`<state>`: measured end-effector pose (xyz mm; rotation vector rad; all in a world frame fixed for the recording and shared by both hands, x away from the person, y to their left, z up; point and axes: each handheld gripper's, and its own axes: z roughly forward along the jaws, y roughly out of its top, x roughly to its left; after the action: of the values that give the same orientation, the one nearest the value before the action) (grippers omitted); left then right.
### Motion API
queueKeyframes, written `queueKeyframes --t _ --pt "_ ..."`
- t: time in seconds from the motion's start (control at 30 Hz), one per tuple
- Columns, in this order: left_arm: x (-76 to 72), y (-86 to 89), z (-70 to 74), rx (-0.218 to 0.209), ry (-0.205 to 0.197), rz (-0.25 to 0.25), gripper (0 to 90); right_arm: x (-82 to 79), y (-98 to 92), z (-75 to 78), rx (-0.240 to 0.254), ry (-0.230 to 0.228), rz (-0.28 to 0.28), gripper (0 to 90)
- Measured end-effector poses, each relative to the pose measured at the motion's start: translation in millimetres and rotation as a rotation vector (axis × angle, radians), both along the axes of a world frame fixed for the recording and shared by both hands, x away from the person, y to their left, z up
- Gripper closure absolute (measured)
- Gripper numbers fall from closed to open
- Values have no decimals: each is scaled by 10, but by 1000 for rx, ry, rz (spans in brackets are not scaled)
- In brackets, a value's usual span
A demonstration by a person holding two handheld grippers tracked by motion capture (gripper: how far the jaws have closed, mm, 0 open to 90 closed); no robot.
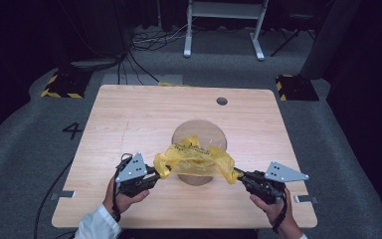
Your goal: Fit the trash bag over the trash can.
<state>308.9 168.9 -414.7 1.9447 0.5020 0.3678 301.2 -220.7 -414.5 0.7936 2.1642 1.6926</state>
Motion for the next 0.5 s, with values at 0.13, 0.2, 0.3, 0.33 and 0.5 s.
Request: queueKeyframes --t 0.13,0.2,0.3,0.33,0.5 --pt "59 4 -52 -4 5 20 826 120 -11 -84 -10 20 -45 899" --pt "110 18 -90 -12 6 31 793 197 -8 -130 -23 23 -73 899" --pt "182 62 -145 -41 29 65 725 277 -10 -186 -25 30 -90 898" --pt "197 75 -157 -43 33 69 708 311 -14 -209 -22 37 -98 897" --pt "167 124 -166 -48 12 94 653 307 16 -213 -24 3 -77 737"
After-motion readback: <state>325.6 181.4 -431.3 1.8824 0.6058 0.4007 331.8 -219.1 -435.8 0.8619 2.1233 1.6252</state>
